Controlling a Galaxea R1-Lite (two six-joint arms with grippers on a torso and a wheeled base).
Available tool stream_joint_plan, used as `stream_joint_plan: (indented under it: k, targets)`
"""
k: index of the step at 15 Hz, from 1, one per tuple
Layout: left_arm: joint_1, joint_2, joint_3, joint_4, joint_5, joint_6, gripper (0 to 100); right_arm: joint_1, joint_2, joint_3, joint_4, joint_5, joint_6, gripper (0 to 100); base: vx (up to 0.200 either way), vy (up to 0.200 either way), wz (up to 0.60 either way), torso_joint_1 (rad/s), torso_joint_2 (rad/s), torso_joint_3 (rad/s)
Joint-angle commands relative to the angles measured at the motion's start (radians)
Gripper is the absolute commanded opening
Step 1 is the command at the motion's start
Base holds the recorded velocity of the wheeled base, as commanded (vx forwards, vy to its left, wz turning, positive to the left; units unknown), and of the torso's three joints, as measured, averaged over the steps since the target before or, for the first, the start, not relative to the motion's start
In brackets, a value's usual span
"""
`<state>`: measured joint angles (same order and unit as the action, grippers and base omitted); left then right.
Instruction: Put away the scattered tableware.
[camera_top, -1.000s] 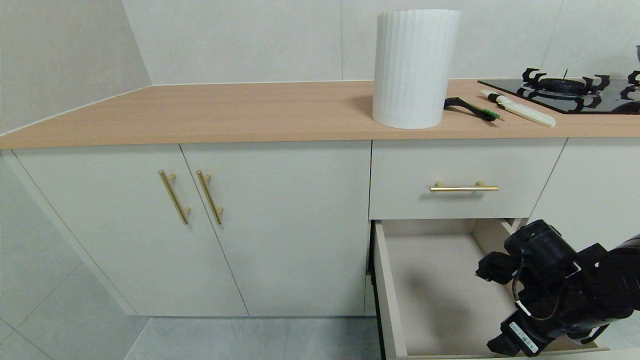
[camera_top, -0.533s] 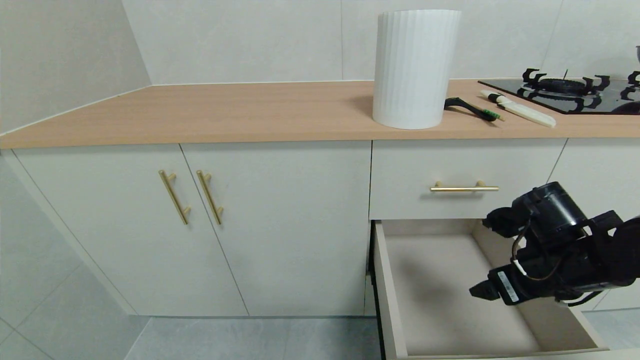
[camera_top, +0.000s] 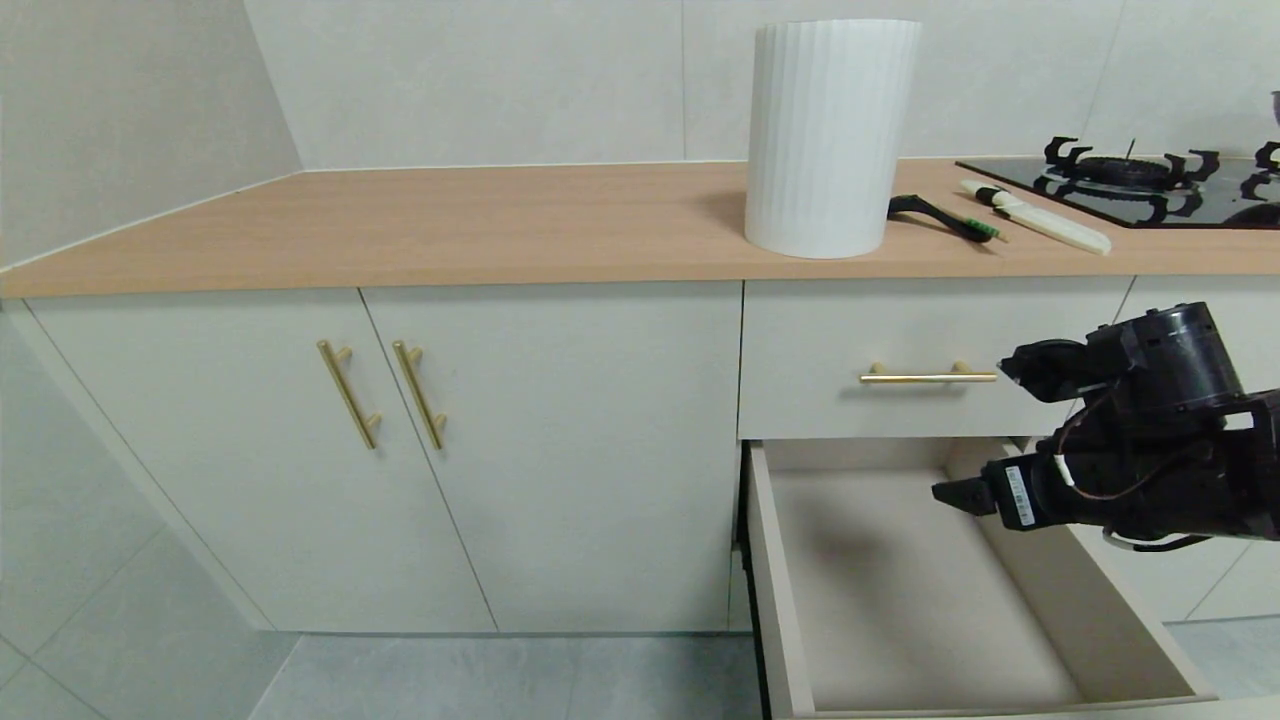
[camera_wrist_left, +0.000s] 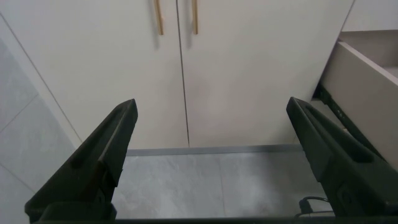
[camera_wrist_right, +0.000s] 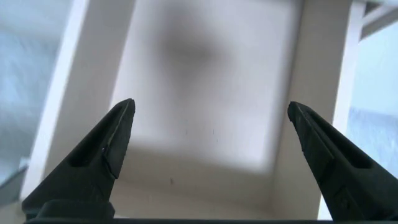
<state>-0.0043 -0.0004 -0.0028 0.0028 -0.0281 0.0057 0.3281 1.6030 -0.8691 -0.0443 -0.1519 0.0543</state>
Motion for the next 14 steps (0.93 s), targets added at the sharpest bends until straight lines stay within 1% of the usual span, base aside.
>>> stream_joint_plan:
  k: [1, 3, 4, 5, 6, 7, 14]
  targets:
    - [0.0, 0.0, 0.0, 0.0, 0.0, 0.0, 100, -0.009, -0.011, 0.01, -0.029, 0.0, -0.001, 100, 0.0, 0.0, 0.0, 0.0, 0.0, 0.0]
    - [0.0, 0.0, 0.0, 0.0, 0.0, 0.0, 100, -0.011, -0.011, 0.03, -0.08, 0.0, -0.001, 100, 0.0, 0.0, 0.0, 0.016, -0.08, -0.074]
    - [0.0, 0.0, 0.0, 0.0, 0.0, 0.0, 100, -0.011, -0.011, 0.03, -0.08, 0.0, -0.001, 100, 0.0, 0.0, 0.0, 0.046, -0.29, -0.237]
    - [0.0, 0.0, 0.0, 0.0, 0.0, 0.0, 100, -0.011, -0.011, 0.048, -0.126, 0.0, -0.001, 100, 0.0, 0.0, 0.0, 0.1, -0.26, -0.276]
    - [0.0, 0.0, 0.0, 0.0, 0.0, 0.0, 100, -0.011, -0.011, 0.053, -0.138, 0.002, -0.001, 100, 0.0, 0.0, 0.0, 0.11, -0.19, -0.286]
    - [0.0, 0.0, 0.0, 0.0, 0.0, 0.0, 100, -0.012, -0.008, 0.059, -0.161, 0.0, -0.002, 100, 0.0, 0.0, 0.0, 0.144, -0.44, -0.315]
    - [0.0, 0.0, 0.0, 0.0, 0.0, 0.0, 100, -0.024, 0.002, 0.058, -0.164, 0.002, -0.002, 100, 0.0, 0.0, 0.0, 0.155, -0.49, -0.301]
